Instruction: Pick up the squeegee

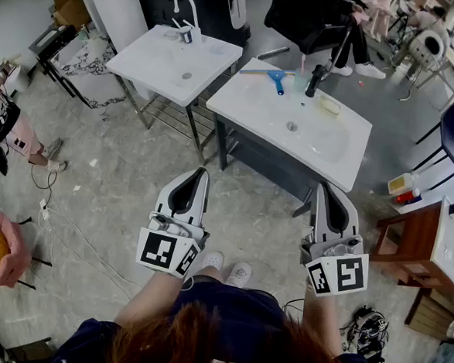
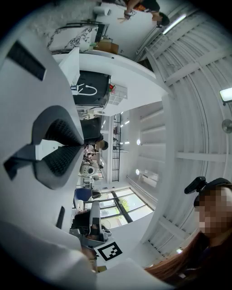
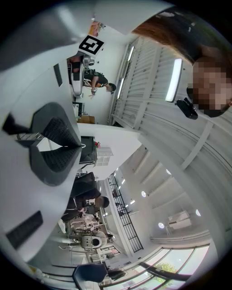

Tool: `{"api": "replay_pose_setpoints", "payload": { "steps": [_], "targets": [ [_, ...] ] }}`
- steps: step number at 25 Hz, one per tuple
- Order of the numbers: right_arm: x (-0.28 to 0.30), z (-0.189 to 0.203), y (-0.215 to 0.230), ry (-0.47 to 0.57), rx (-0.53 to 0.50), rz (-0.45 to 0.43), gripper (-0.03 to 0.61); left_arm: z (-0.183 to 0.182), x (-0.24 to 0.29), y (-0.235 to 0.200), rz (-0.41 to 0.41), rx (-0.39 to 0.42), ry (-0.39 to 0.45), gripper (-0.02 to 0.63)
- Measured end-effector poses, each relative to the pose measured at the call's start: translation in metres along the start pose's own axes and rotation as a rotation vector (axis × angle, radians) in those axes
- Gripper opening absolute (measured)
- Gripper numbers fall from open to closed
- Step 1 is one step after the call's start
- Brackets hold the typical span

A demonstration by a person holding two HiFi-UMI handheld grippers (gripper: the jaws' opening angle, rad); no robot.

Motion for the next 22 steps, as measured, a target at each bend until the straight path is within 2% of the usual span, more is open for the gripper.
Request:
{"api": "replay_pose_setpoints", "payload": {
  "steps": [10,12,13,15,19,22],
  "targets": [
    [-0.009,0.000,0.008,0.015,-0.005,0.017,0.017,0.001,0.001,0.013,-0.002,0.012,0.005,0.021],
    [-0.012,0.003,0.012,0.014,0.015,0.018,0.043,0.003,0.002,0.016,-0.006,0.014,-0.003,0.022],
    [-0.012,0.005,0.014,0.011,0.024,0.016,0.071,0.004,0.002,0.017,-0.010,0.015,-0.012,0.036],
    [-0.010,0.009,0.018,0.000,0.049,0.007,0.127,0.006,0.004,0.016,-0.022,0.019,-0.031,0.136],
    [0.003,0.014,0.022,-0.015,0.092,-0.005,0.221,0.007,0.008,0.007,-0.072,0.019,-0.044,0.224],
    [0.017,0.015,0.026,-0.019,0.086,-0.007,0.254,0.006,0.016,-0.003,-0.099,0.022,-0.026,0.239]
  ]
}}
Point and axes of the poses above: the fingertips, and each gripper's own axes: x forward along the fingers, y to its right, z out of its underside, the point moved 8 cm from there along -x, backward along the fingers, and after that the axes turned 3 degrees about -y, right-handed, at the moved point
